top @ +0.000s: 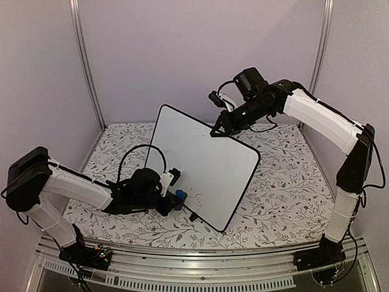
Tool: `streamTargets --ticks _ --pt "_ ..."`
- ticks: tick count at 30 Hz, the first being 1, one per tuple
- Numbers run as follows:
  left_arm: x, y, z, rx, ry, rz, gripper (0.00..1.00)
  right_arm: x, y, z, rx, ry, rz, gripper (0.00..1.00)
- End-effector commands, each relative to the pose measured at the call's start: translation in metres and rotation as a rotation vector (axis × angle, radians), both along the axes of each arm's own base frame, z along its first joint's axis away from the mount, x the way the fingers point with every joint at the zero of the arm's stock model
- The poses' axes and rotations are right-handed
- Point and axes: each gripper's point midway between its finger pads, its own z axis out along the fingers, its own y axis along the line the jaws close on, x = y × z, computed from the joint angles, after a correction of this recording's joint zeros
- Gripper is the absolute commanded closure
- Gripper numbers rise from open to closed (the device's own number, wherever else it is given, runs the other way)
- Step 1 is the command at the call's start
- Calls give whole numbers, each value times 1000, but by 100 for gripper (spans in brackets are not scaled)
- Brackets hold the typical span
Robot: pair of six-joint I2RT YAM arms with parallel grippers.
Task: Erase the whiteboard
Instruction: Erase the whiteboard from the whiteboard stand.
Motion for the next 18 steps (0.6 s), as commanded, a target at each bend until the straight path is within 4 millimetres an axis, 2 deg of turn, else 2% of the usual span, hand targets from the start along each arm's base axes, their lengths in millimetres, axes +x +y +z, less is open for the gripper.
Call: streamTargets --ticks 1,5,14,18 --pt "-11 12 -24 44 67 15 100 -35 0 -52 -149 112 112 100" --pt "-8 8 -16 30 35 5 100 -35 0 -53 -149 116 113 100" --pt "17 -28 57 -47 -133 -49 100 -36 0 -53 -147 116 112 100" --pt "29 -34 67 -21 -173 -41 100 -35 0 -52 -146 115 109 100"
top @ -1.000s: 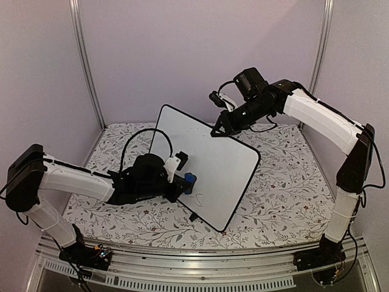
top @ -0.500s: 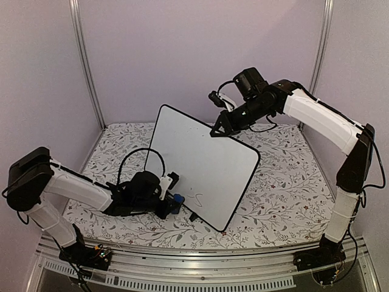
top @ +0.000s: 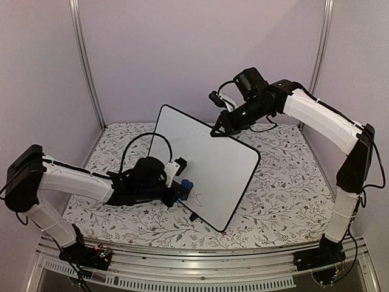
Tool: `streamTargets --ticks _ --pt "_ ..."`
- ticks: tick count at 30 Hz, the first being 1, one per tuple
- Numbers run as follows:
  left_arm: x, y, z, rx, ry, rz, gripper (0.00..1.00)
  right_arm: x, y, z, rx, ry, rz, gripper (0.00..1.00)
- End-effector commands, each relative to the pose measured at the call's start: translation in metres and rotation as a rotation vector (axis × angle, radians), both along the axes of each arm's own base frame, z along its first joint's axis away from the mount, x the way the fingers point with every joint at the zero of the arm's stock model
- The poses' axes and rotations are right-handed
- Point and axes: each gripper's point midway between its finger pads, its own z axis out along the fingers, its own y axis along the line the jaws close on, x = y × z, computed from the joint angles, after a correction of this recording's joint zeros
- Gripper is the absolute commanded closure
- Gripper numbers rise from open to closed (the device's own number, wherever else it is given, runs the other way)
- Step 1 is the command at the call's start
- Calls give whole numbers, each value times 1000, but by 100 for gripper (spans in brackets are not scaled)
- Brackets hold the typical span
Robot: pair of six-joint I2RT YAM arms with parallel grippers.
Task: Erase the whiteboard
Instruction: Erase the whiteboard from the whiteboard stand.
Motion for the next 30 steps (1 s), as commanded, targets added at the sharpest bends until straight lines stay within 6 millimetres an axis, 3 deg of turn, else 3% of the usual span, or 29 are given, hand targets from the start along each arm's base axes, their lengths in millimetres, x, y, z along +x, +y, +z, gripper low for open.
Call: streamTargets --ticks 1,6,12,20,24,30 --pt "16 -18 33 -22 -102 -8 100 -35 -1 -51 -146 115 109 100" --pt "3 -16 0 24 9 -26 100 -36 -1 -51 -145 115 108 100" --pt "-20 6 -33 76 122 3 100 -36 -2 -49 -144 113 107 100" --pt "-39 21 -62 111 199 4 100 -35 -1 -49 -142 108 108 100" --pt "-36 20 -59 107 186 7 100 -35 -1 -49 -142 107 109 100" --pt "-15 -5 -26 56 105 3 100 -35 0 -51 -145 110 112 100"
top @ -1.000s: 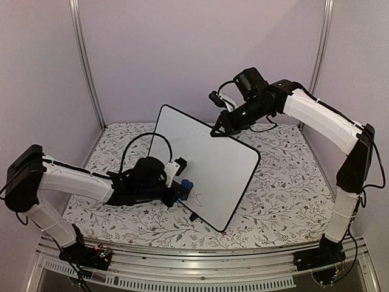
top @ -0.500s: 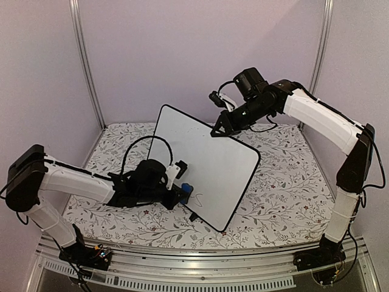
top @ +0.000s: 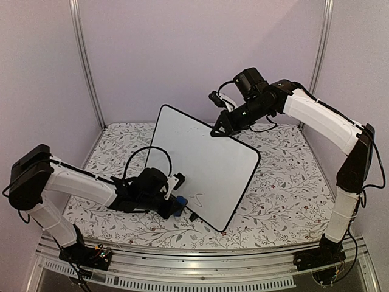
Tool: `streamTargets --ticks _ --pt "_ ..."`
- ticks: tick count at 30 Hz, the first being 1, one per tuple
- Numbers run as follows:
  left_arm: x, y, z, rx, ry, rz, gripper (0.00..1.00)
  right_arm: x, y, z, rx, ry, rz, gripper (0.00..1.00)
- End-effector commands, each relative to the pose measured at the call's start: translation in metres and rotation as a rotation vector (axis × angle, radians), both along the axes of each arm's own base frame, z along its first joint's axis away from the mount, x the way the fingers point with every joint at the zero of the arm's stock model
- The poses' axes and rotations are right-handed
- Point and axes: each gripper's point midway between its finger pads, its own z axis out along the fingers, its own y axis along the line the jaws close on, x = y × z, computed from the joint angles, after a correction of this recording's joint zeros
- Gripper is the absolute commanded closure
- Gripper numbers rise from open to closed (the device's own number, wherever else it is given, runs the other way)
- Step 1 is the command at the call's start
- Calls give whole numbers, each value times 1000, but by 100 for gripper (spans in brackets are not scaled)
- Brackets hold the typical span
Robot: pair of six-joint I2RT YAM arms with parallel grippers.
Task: Erase the whiteboard
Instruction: Erase the whiteboard from the whiteboard stand.
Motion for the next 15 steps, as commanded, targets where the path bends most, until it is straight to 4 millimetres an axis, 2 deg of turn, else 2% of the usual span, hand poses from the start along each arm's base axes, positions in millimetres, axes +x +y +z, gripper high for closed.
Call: streamTargets --ticks 1,6,11,15 --pt "18 -28 30 -52 -76 -11 100 -34 0 -50 -144 108 112 100" --pt "28 -45 48 -68 -114 -30 100 -32 -1 -51 -151 108 99 100" --pt "30 -47 55 -73 -135 -33 100 -22 -3 -44 -135 105 70 100" --pt "32 -50 73 -113 -168 -37 100 -17 -2 -39 -118 102 60 100"
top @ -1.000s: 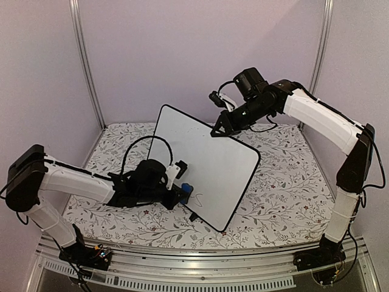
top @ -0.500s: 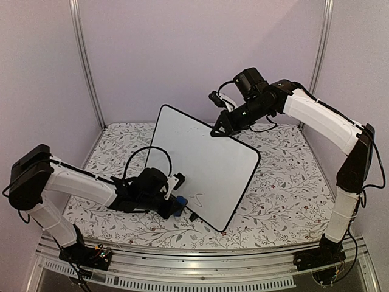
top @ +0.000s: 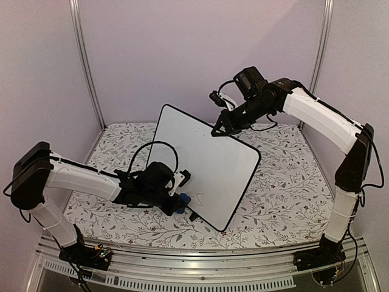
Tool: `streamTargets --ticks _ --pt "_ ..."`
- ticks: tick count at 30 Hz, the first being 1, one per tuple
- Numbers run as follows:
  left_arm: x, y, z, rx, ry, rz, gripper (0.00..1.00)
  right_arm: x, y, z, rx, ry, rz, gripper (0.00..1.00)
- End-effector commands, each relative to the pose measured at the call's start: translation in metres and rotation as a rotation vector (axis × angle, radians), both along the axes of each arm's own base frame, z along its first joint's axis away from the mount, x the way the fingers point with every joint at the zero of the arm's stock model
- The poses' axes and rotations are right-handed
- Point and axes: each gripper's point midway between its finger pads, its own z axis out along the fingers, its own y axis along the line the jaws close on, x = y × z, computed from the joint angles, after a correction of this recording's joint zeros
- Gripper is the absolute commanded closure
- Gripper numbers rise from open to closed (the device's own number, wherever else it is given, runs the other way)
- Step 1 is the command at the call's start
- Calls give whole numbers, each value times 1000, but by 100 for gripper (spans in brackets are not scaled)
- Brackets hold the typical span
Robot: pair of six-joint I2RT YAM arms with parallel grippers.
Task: Erase the whiteboard
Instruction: Erase the whiteboard from the whiteboard stand.
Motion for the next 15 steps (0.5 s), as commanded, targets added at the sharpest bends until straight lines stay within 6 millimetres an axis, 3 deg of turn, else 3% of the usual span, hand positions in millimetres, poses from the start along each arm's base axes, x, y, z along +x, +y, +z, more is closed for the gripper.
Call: streamTargets --ticks 1,8,11,15 --pt "27 -39 65 -192 -171 -5 100 -19 1 -40 -105 94 73 100" --pt "31 -47 84 -237 -207 -18 100 -15 6 -37 -92 95 72 100" --pt "29 -42 74 -216 -189 -5 100 -14 7 -36 -89 92 71 100" --pt "19 -26 41 -141 -128 23 100 -13 8 -36 -87 92 71 100"
